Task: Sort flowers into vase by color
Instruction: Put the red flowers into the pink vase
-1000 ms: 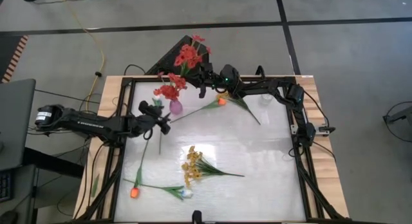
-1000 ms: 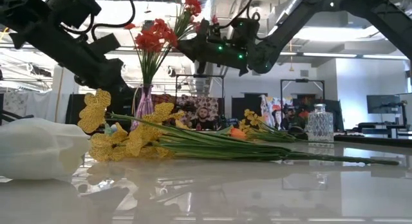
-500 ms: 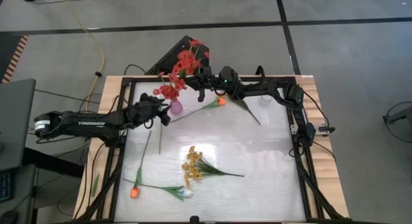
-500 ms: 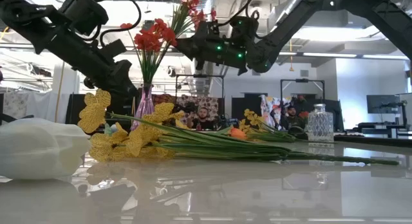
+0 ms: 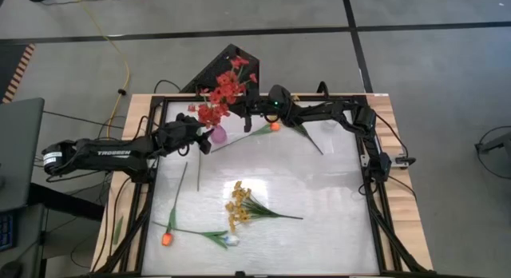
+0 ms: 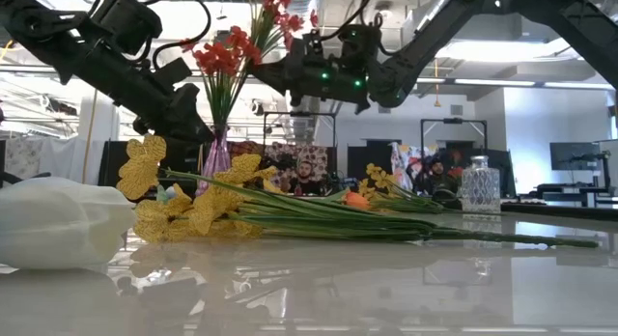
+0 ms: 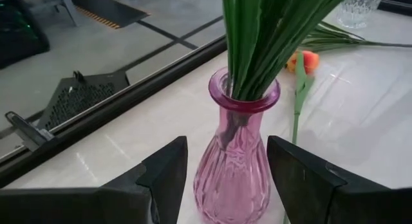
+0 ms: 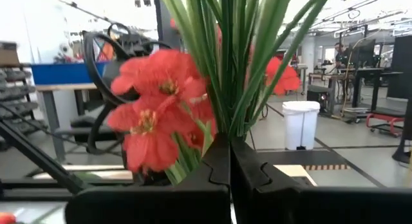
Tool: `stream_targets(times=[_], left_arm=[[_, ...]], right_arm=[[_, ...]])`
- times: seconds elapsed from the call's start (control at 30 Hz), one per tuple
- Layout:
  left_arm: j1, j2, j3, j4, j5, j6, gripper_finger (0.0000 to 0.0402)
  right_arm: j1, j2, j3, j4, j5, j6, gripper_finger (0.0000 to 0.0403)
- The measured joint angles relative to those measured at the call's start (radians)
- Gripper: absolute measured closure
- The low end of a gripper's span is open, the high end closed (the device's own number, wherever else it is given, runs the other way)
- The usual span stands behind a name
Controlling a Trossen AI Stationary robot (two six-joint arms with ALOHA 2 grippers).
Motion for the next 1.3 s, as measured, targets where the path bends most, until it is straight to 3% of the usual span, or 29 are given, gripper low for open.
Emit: stream_targets(times=[0.57, 0.93, 1.3], left_arm=[[0.000, 0.000, 0.000, -0.001, -0.007, -0.081, 0.0198], [-0.001, 0.000, 0.000, -0.006, 0.003, -0.046, 0.0198], [-0.001, 0.000, 0.000, -0.021, 0.056, -0.030, 0.0198]], right_arm=[[-0.005, -0.003, 0.000, -0.214, -0.001, -0.151, 0.0382], [0.002, -0.023, 0.002, -0.238, 0.034, -0.143, 0.0382], [0.038, -0.025, 0.151, -0.525, 0.149, -0.203, 0.0382]])
